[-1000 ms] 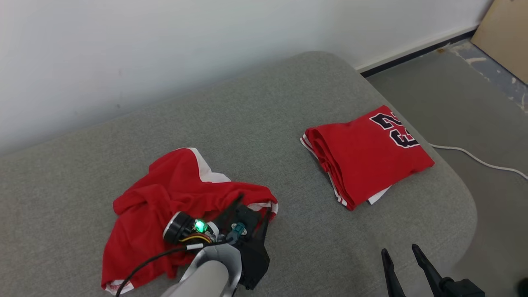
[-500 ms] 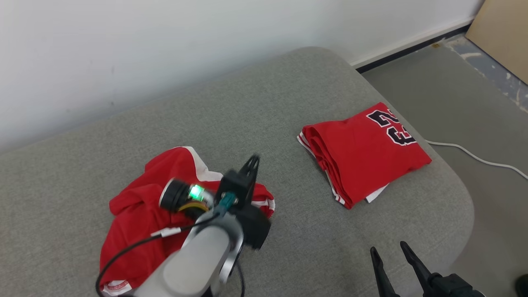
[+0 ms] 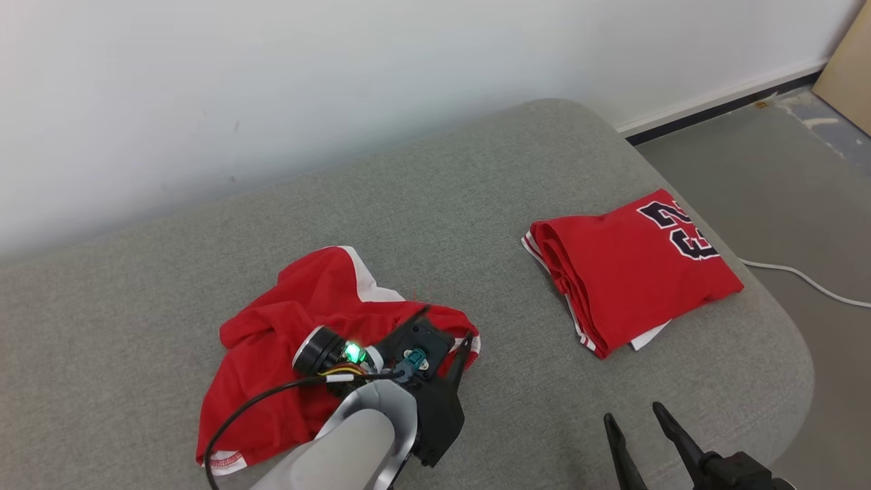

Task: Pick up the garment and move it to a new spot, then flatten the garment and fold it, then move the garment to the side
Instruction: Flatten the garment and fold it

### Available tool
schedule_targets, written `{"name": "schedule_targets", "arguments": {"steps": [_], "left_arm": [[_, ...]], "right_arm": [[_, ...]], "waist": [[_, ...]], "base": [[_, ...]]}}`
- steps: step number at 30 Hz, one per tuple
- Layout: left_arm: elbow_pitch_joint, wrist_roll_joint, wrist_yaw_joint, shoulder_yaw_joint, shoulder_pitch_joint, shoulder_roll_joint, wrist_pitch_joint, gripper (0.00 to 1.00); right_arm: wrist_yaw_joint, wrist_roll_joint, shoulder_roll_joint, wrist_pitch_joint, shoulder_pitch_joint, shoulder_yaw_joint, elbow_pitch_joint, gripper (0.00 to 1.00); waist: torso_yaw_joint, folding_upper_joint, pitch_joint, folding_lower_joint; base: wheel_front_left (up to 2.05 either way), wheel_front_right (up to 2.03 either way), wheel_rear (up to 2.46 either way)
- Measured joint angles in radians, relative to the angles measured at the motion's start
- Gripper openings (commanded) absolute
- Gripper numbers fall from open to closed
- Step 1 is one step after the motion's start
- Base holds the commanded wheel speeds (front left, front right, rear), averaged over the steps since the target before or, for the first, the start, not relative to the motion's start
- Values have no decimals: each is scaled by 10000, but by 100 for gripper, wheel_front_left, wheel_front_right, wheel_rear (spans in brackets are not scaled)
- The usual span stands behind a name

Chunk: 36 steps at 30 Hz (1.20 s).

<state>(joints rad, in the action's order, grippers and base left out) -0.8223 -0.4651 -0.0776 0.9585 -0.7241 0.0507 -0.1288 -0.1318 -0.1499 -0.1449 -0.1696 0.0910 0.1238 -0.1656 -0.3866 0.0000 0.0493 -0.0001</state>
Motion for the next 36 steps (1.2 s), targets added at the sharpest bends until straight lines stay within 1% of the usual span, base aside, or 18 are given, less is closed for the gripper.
{"name": "schedule_targets", "arguments": {"steps": [4,9,14,15,16,17,22,24,26,28,30,33,36], "left_arm": [[-483,-105,67,362,-124,0,537,100],[-1020,-6,8,846,-873,-12,1267,100],[-1593,65,44,1212,-1454,-27,1919,100],[-1762,61,46,1267,-1467,-19,2036,62],[-1883,54,63,1304,-1469,-2,2113,33],[-1954,35,61,1319,-1481,6,2109,0],[-2215,-163,73,1325,-1570,-8,1839,0],[-2157,-301,58,1200,-1567,2,1394,0],[-1707,-675,27,882,-1575,17,640,0],[-907,-1037,4,600,-1647,2,-276,0],[161,-1597,-23,226,-1867,4,-951,0],[1906,-2178,-228,-309,-2302,4,-1260,0],[3768,-2345,-548,-1110,-2569,-10,-1310,0]], "right_arm": [[0,-96,-50,21,-60,157,21,100],[0,-119,-25,12,-103,282,-31,100],[0,-165,138,-190,-105,111,-132,100],[0,-165,176,-224,-105,69,-146,100],[0,-163,194,-259,-97,40,-167,100],[0,-159,205,-286,-90,8,-190,100],[0,-96,247,-320,-97,25,-288,100],[0,-94,251,-307,-142,163,-328,100],[0,-96,238,-272,-189,224,-353,100],[0,-98,190,-244,-201,232,-368,100],[0,-98,144,-198,-196,236,-389,100],[0,-100,86,-153,-170,226,-378,100],[0,-111,36,-79,-54,205,-339,100]], "waist": [[-90,0,73,0],[-432,0,256,1],[-723,0,612,1],[-769,1,688,1],[-811,1,754,1],[-852,1,814,1],[-934,1,926,2],[-897,1,875,2],[-821,1,798,1],[-687,1,738,1],[-517,1,671,2],[-234,0,540,1],[85,0,381,1]], "base": [[0,0,0],[0,0,0],[0,0,0],[0,0,0],[0,0,0],[0,0,0],[0,0,0],[0,0,0],[0,0,0],[0,0,0],[0,0,0],[0,0,0],[0,0,0]]}}
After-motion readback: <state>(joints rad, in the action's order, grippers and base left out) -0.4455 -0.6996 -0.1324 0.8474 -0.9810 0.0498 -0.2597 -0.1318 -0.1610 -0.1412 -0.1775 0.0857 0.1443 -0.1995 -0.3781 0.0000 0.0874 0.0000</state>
